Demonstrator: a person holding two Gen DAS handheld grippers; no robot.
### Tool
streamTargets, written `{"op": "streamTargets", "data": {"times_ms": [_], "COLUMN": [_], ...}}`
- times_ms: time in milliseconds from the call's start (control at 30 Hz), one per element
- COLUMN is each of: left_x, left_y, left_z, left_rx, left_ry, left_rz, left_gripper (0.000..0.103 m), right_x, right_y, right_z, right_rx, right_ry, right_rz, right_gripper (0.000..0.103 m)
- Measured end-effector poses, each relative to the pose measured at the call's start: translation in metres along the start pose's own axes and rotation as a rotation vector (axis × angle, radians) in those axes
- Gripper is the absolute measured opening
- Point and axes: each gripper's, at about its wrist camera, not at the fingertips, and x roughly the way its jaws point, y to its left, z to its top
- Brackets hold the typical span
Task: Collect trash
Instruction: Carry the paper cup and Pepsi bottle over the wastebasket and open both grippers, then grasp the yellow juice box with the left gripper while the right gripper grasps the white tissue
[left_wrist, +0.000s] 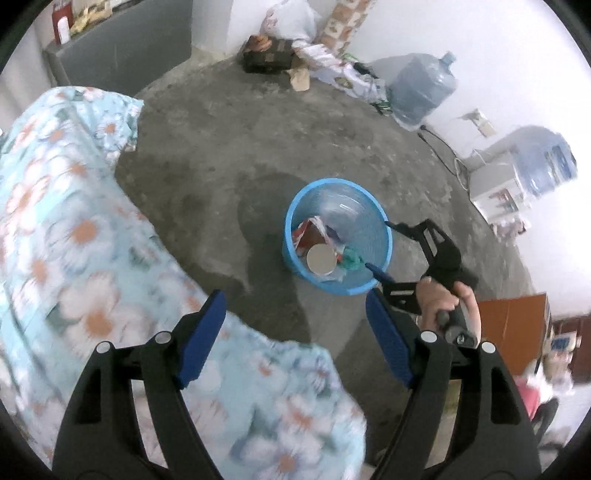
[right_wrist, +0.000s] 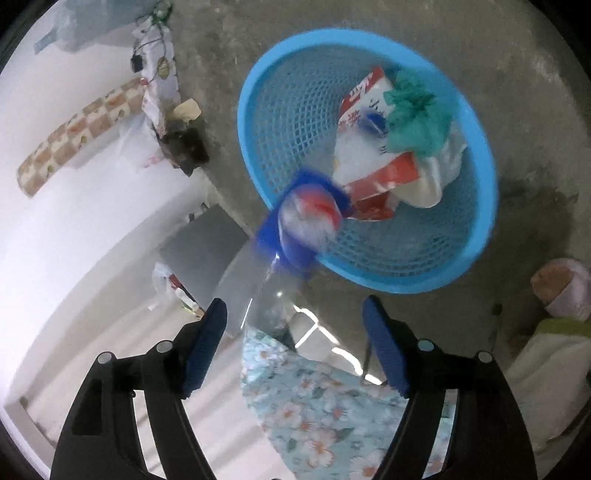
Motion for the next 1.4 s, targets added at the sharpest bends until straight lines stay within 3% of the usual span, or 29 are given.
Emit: {"op": "streamTargets", "data": {"times_ms": [167, 300, 500, 600, 700, 867, 1033, 1267, 1400], "left_x": [-0.035, -0.063, -0.114, -0.136, -0.157, -0.185, -0.205, -0.220, -0.228], "left_y": [0.002, -0.004, -0.007, 0.000, 0.007, 0.028, 0.050, 0.086, 0.106], "left_z": [-0.033, -0.055, -0.098, -0.122, -0.145, -0.173, -0.200, -0.229, -0.245], "left_rx": [0.015, 0.040, 0.057, 0.042, 0.035, -0.019, -0.111, -0.211, -0.270], "left_ry": [-0.090, -0.167, -0.326, -0.435, -0.507, -0.555, -0.608, -0.636, -0.665], "left_rz": [-0.004, -0.004, -0.015, 0.041, 0.087, 0.141, 0.175, 0.238, 0.265], "left_gripper": [0.074, 0.074, 0.077, 0.088, 0.088, 0.088, 0.088, 0.088, 0.088], "right_x": [-0.040, -0.082, -0.117, -0.125, -0.131, -0.124, -0.103, -0.071, -0.054], "right_y": [-0.018, -0.024, 0.001, 0.026, 0.050, 0.071, 0.058, 0.019, 0.002], "right_z": [-0.008, -0.030, -0.097, -0.145, -0.197, -0.281, -0.353, -0.423, -0.446], "right_rx": [-0.042, -0.146, -0.470, -0.672, -0.897, -1.205, -1.454, -1.697, -1.818], "right_ry": [-0.041, -0.094, -0.095, -0.087, -0.104, -0.088, -0.055, 0.018, -0.033], "right_rz": [-0.009, -0.038, -0.143, -0.188, -0.215, -0.257, -0.342, -0.458, -0.569], "right_gripper": [0.074, 0.074, 0.074, 0.077, 0.083, 0.090, 0.092, 0.095, 0.096]}}
